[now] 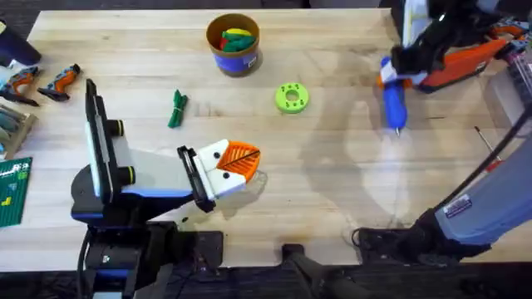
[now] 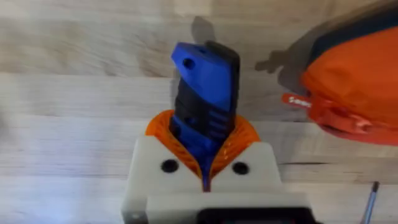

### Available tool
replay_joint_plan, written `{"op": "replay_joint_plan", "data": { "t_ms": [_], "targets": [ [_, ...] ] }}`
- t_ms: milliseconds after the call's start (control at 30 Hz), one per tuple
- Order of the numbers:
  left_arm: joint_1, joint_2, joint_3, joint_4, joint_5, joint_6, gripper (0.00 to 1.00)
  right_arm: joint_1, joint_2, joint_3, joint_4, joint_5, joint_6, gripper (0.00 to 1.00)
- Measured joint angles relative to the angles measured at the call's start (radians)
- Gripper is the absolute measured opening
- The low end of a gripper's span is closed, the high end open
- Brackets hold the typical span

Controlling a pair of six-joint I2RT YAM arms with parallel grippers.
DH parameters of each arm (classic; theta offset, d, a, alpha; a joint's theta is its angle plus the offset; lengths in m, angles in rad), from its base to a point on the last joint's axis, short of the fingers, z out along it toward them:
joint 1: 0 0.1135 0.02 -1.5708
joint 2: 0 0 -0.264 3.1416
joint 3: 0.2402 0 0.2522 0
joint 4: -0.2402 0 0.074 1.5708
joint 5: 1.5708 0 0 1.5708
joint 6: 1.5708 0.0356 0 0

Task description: Pick up the gripper from the table and insert it into the empty holder that is missing its gripper. Then pick up a screw, insert it into the mounting hole, and use the screwdriver to tighten it. Finally, clean up the table by picking up the vegetable and placing it into the bucket.

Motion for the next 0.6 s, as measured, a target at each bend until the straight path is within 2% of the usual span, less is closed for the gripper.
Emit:
{"op": "replay_joint_plan", "data": {
  "t_ms": [167,333,433,467,600],
  "targets": [
    [0.000,0.000,0.000,0.000,0.000,0.000,0.004,0.038,-0.090,0.125,-0.008,-0.017,0.020,0.027],
    [0.000,0.000,0.000,0.000,0.000,0.000,0.004,0.131,-0.170,0.284,-0.008,-0.023,0.062,0.027],
    [0.000,0.000,0.000,0.000,0.000,0.000,0.004,0.188,-0.180,0.384,0.001,-0.029,0.094,0.026],
    [0.000,0.000,0.000,0.000,0.000,0.000,0.004,0.239,-0.180,0.470,0.017,-0.043,0.121,0.026],
    [0.000,0.000,0.000,0.000,0.000,0.000,0.004,0.283,-0.180,0.561,0.029,-0.093,0.135,0.026]
  ]
}}
